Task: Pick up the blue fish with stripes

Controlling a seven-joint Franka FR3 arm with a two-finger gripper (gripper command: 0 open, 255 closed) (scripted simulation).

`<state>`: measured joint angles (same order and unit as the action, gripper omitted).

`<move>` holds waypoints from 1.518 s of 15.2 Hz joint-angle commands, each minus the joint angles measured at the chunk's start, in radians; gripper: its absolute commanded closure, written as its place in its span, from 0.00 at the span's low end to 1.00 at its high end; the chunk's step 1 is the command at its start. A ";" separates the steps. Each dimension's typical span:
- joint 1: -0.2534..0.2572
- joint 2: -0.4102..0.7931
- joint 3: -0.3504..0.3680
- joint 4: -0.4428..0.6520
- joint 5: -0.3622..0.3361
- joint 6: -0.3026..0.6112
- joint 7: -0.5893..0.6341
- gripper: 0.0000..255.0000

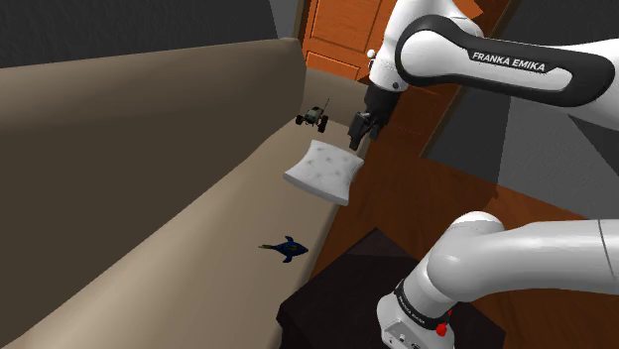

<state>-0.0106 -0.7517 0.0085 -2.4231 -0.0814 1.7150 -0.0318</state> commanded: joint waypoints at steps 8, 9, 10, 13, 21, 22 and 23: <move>-0.004 0.085 0.009 -0.169 0.047 0.239 0.088 0.00; -0.004 0.104 0.011 -0.188 0.054 0.276 0.100 0.00; -0.004 0.124 0.013 -0.207 0.062 0.313 0.112 0.00; -0.002 0.199 0.018 -0.253 0.085 0.429 0.145 0.00; 0.018 0.478 0.032 -0.309 0.164 0.756 0.212 0.00; 0.022 0.520 0.033 -0.309 0.177 0.797 0.217 0.00; 0.026 0.563 0.034 -0.306 0.191 0.837 0.220 0.00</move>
<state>0.0123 -0.2428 0.0427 -2.7312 0.0958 2.4977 0.1855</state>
